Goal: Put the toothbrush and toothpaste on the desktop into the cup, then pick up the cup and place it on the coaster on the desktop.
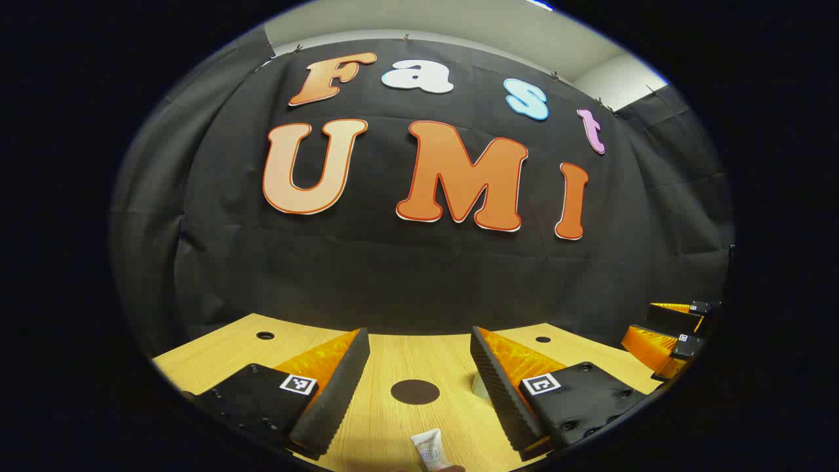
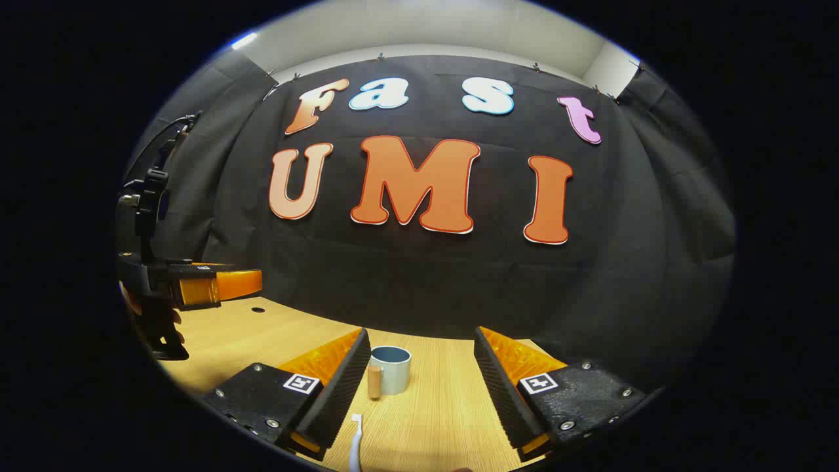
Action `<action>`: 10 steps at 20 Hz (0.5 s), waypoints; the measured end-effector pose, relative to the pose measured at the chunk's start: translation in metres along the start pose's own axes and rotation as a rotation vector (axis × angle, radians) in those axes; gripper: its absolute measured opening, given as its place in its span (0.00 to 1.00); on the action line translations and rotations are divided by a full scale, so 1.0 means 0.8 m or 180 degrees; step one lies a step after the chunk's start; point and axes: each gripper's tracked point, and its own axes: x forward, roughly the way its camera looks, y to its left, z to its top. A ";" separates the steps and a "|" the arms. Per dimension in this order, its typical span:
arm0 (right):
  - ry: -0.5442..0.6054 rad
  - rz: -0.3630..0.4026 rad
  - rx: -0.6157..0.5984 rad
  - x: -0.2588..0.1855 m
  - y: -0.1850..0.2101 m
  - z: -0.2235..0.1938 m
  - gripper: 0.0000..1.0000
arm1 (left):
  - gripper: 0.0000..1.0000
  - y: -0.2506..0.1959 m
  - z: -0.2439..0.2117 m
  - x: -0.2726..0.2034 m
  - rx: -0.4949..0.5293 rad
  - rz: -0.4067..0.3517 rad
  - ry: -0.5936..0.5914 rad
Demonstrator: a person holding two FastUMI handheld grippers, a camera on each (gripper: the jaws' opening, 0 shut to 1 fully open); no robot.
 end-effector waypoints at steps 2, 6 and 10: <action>-0.0002 0.0004 -0.0005 0.000 0.002 0.000 0.95 | 0.98 -0.001 0.001 0.000 -0.0002 -0.0026 -0.0011; 0.0003 0.0039 -0.0004 0.001 0.006 -0.001 0.95 | 0.99 -0.004 0.004 -0.002 0.0004 -0.0054 -0.0030; 0.0083 0.0131 0.0057 0.003 0.017 -0.006 0.95 | 0.98 -0.012 0.002 0.001 0.0035 -0.0070 0.0019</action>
